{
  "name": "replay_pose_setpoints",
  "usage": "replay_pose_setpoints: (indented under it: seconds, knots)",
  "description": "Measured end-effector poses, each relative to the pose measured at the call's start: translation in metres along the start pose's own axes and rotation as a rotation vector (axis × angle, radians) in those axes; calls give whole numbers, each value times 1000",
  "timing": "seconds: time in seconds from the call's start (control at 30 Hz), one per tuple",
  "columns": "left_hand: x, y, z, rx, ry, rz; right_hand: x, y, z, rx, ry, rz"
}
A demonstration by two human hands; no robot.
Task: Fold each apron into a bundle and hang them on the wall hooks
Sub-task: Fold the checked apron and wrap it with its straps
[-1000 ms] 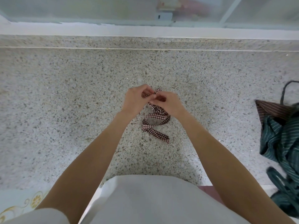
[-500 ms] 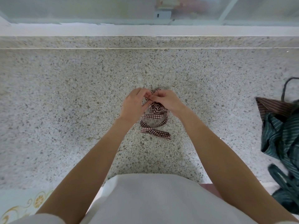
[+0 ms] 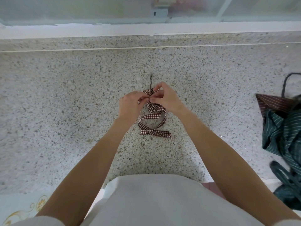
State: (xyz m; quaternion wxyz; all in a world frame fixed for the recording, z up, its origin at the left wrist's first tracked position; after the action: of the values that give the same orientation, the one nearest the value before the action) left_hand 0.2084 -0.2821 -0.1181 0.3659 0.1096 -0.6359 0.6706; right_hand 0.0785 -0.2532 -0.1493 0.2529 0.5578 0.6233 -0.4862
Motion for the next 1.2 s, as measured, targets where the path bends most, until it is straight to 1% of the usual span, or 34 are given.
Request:
replay_pose_setpoints:
  seconds: [0.03,0.1,0.13,0.2,0.27,0.33,0.47,0.57,0.67,0.77,0.87,0.93,1.0,1.2]
  knots:
    - [-1,2,0,-23,-30,-16,-7,-1,0,41,-97,-103]
    - [-8,9,1,-94,-158,-71,-25,1,-5,137,-351,-332]
    - [-13,14,0,-142,-248,-104,-32,5,-10,184,-470,-435]
    - [-22,23,-4,-227,-464,-233,-39,9,-18,271,-609,-557]
    - [-28,31,-14,-265,-707,-453,-40,8,-23,337,-669,-573]
    - [-32,35,-22,-310,-874,-562,-36,6,-25,353,-675,-533]
    - [-35,45,-33,-380,-1031,-717,-27,3,-29,351,-665,-491]
    - [-35,51,-39,-392,-1100,-795,-27,3,-33,386,-671,-531]
    - [-35,51,-41,-421,-1036,-818,-25,2,-32,423,-645,-570]
    - [-36,43,-35,-387,-882,-752,-21,3,-31,387,-601,-512]
    - [-33,33,-22,-315,-610,-528,-13,2,-30,345,-538,-438]
    - [-25,28,-15,-336,-397,-354,-11,2,-29,326,-516,-425]
    - [-20,26,-10,-338,-232,-215,-10,4,-29,307,-513,-445]
    - [-18,19,-6,-272,3,-7,-5,3,-24,256,-493,-522]
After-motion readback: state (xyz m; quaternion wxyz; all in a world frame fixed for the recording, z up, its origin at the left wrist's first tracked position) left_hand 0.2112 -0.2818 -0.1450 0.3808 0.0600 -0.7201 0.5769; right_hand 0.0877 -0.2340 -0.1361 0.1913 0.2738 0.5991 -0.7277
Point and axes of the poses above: each hand's wrist, its own z-axis towards the middle knuckle, its own y-axis out of the palm, x = y × z, the point moved 9 cm from there along z, towards the middle knuckle, and after that the axes turned 9 degrees about x, right-handed, at the moved point
